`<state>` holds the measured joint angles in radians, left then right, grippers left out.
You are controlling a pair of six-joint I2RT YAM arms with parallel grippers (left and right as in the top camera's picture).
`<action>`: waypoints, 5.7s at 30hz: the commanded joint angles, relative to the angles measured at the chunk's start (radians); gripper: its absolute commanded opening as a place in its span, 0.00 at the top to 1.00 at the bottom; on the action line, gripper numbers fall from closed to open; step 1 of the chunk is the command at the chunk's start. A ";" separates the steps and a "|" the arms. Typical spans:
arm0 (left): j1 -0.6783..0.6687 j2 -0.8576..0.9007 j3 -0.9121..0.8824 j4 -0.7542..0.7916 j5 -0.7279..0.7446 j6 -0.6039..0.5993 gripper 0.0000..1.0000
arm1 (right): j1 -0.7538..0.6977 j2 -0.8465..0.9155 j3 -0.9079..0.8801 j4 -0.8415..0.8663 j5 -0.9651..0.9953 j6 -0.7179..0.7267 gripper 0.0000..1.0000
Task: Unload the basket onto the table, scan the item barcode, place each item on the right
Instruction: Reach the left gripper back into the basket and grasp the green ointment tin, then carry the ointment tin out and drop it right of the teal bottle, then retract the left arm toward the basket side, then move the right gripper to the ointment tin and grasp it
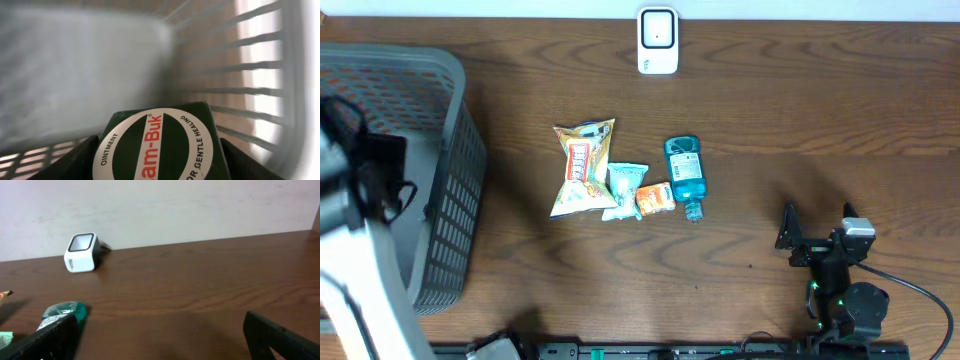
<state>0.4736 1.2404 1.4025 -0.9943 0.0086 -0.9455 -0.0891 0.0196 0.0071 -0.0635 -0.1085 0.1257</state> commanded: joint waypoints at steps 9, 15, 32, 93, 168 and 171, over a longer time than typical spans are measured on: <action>-0.386 -0.223 0.009 0.164 0.111 -0.016 0.38 | 0.005 0.000 -0.002 -0.003 0.002 0.008 0.01; -0.770 -0.043 0.009 0.247 0.026 0.004 0.38 | 0.005 0.000 -0.002 -0.003 0.002 0.008 0.01; -1.254 0.623 0.009 0.707 -0.005 0.323 0.38 | 0.005 0.000 -0.002 -0.003 0.002 0.008 0.01; -0.870 -0.503 0.103 0.426 -0.401 0.919 0.02 | 0.006 0.000 -0.002 0.019 -0.426 0.600 0.01; -0.662 -1.238 -0.522 0.533 -0.203 0.489 0.02 | 0.357 1.727 0.980 -0.506 -0.208 1.926 0.01; -0.662 -1.238 -0.522 0.533 -0.203 0.489 0.02 | 0.356 1.775 0.980 -0.457 -0.206 1.926 0.01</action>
<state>-0.1925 0.0055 0.8841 -0.4667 -0.1890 -0.4709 0.2661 1.7641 0.9867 -0.5358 -0.3134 2.0216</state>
